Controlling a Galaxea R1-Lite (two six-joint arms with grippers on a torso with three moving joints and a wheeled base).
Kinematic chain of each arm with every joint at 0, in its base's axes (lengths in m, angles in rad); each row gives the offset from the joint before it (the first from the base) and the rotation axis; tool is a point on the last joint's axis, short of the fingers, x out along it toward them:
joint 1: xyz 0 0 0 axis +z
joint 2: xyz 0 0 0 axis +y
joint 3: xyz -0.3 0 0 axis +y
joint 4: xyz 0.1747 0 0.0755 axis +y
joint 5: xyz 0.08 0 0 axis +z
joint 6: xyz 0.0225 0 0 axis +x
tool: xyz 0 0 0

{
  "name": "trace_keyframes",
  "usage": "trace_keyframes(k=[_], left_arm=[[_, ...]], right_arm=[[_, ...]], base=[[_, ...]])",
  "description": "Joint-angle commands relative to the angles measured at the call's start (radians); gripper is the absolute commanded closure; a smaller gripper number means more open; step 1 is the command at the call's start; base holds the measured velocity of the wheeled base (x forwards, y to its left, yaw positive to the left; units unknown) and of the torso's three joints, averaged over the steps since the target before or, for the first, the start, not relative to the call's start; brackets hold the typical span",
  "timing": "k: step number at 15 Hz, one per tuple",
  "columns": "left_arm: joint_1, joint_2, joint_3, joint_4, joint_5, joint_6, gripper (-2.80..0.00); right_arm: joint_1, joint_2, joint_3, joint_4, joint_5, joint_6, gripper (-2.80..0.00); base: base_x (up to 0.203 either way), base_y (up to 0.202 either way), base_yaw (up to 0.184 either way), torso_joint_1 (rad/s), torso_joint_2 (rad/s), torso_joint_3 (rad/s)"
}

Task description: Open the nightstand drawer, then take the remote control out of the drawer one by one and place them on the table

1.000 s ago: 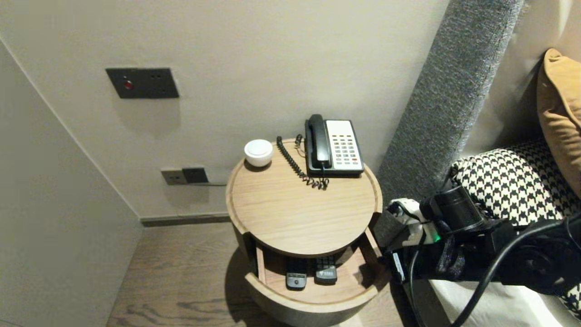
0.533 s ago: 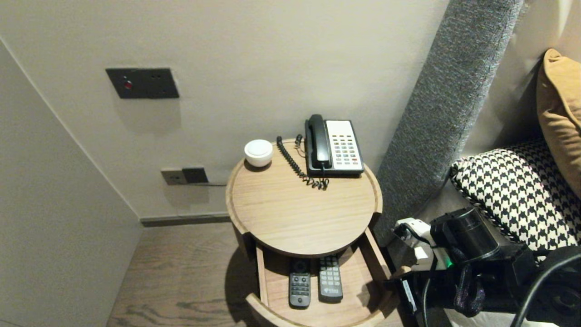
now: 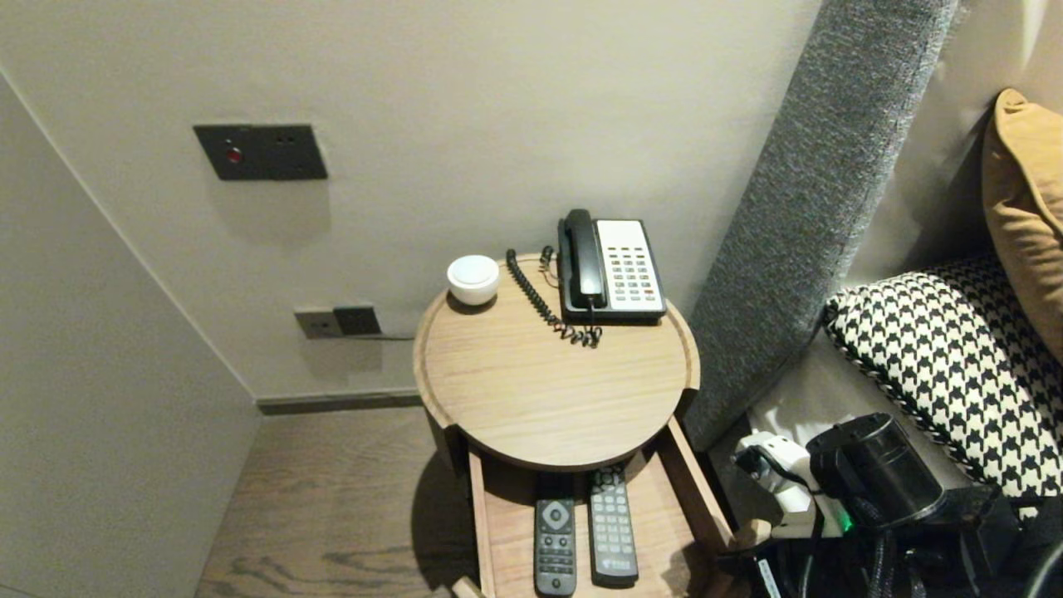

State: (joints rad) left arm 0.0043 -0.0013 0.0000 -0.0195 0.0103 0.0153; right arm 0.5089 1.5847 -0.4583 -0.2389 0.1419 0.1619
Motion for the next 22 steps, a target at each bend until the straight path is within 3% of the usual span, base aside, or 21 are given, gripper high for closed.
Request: trace_keyframes(k=[1, 8, 15, 17, 22], left_arm=[[0.0, 0.001, 0.0, 0.0, 0.0, 0.0, 0.0], [0.0, 0.001, 0.0, 0.0, 0.0, 0.0, 0.0], [0.0, 0.001, 0.0, 0.0, 0.0, 0.0, 0.0], [0.0, 0.001, 0.0, 0.0, 0.0, 0.0, 0.0], [0.0, 0.001, 0.0, 0.0, 0.0, 0.0, 0.0]], right_arm=[[0.002, -0.041, 0.037, -0.002, 0.001, 0.001, 0.0], [0.002, -0.107, 0.098, 0.0, -0.001, 0.001, 0.0], [-0.001, -0.296, 0.038, 0.031, -0.007, 0.037, 0.0], [-0.006, -0.363, -0.058, 0.15, -0.009, 0.042, 0.0], [-0.051, -0.436, -0.447, 0.579, -0.014, 0.051, 0.0]], base=[[0.0, 0.0, 0.0, 0.0, 0.0, 0.0], [0.0, 0.0, 0.0, 0.0, 0.0, 0.0], [0.0, 0.0, 0.0, 0.0, 0.0, 0.0], [0.0, 0.0, 0.0, 0.0, 0.0, 0.0], [0.0, 0.0, 0.0, 0.0, 0.0, 0.0]])
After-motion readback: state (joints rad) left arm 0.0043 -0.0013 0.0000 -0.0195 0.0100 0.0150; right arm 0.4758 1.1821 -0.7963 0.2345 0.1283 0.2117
